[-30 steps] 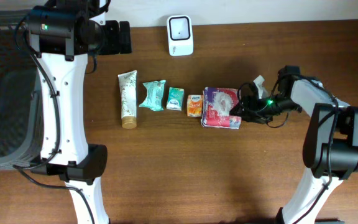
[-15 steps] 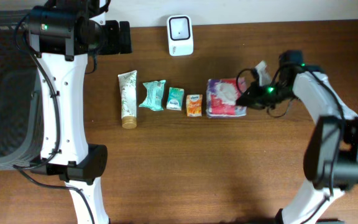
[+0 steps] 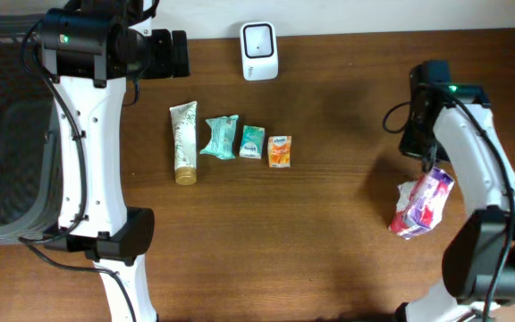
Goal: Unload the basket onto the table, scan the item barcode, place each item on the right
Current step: 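Grasp the pink tissue box with the right gripper and pull it right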
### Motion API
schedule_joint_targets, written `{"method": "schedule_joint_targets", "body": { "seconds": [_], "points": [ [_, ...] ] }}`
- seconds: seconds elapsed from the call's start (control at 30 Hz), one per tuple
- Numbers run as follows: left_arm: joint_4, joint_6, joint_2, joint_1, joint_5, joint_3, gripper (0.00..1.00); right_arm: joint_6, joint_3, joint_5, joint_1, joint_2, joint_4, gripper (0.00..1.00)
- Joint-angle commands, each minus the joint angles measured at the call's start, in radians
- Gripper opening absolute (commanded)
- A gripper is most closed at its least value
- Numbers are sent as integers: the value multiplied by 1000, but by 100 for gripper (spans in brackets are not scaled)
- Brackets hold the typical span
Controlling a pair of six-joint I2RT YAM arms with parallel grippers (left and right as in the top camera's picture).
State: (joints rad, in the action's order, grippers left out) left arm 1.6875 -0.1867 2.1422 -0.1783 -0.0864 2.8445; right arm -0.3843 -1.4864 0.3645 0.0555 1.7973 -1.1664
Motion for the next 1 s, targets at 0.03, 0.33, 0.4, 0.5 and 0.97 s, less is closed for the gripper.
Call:
{"method": "schedule_joint_targets", "body": {
  "seconds": [0.03,0.33,0.4,0.5,0.97],
  "points": [
    [1,5,-4,5,0,0,99,66,7,-269,-92,69,68,19],
    [1,5,-4,5,-1,0,99,126,-289,-298,-158,64,-152,82],
    [1,5,-4,5,-1,0,99,127,-362,-239,-93,64,-290,99],
    [1,5,-4,5,0,0,99,156,-360,-276,27,68,-418,99],
    [1,5,-4,5,0,0,99,246,60,-381,220,68,-251,90]
  ]
}}
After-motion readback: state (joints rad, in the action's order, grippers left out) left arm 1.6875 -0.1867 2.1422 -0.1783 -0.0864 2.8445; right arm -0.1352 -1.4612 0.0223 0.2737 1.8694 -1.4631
